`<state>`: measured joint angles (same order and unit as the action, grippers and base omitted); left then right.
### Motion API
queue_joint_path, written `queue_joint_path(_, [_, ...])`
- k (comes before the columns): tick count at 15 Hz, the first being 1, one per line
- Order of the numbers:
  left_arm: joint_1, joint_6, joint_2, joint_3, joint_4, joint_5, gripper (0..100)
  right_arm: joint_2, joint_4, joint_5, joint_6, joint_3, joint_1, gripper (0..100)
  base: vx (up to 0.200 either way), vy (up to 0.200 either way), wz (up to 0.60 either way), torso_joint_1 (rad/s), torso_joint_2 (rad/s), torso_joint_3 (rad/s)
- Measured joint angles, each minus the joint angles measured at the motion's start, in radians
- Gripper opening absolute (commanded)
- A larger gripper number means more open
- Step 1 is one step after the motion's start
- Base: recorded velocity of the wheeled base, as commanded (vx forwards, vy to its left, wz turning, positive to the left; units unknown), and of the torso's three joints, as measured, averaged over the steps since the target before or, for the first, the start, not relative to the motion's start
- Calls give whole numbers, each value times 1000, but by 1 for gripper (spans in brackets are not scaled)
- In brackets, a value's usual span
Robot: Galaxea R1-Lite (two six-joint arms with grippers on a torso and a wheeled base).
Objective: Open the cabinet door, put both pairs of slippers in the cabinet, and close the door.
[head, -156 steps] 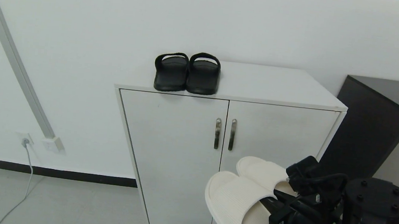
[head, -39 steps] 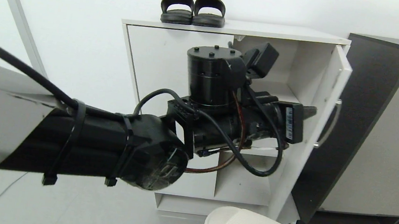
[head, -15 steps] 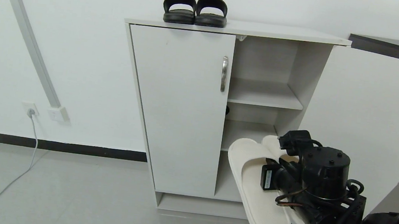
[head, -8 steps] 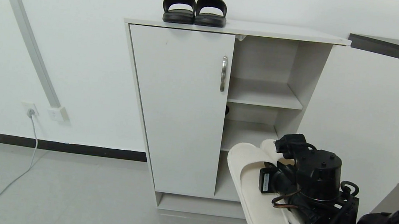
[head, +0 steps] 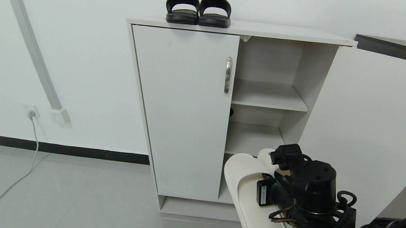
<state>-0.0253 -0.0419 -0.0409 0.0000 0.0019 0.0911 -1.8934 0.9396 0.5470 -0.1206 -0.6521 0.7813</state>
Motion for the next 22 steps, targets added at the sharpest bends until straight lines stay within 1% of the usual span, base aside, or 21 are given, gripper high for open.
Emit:
queue_joint_path(1, [10,13,11,0,0,-2,0,-3,0,1,0,1,3,0,0,0,0,0,0,0])
queue_joint_path(2, [17,21,21,0,0,-33,0,-5,1,2,0,2,10,0,0,0,0,0,0,0])
queue_joint_path(3, [21,26,27,0,0,-44,0,-6,1,17,0,0,15,0,0,0,0,0,0,0])
queue_joint_path(7, [25,30,38,0,0,-47,0,-36,5,89,-36,-96,20,0,0,0,0,0,0,0])
queue_joint_path(10, [25,27,40,0,0,-48,0,-84,3,119,-41,-149,19,0,0,0,0,0,0,0])
queue_joint_path(13, [25,27,40,0,-1,-48,0,-139,6,171,-45,-209,12,0,0,-200,0,2,-1,2])
queue_joint_path(18, [26,26,40,0,-1,-48,0,-185,5,189,-46,-229,11,0,0,-200,0,1,3,0])
queue_joint_path(22, [25,29,41,0,-1,-48,0,-196,9,188,-49,-226,9,0,0,0,0,0,0,0])
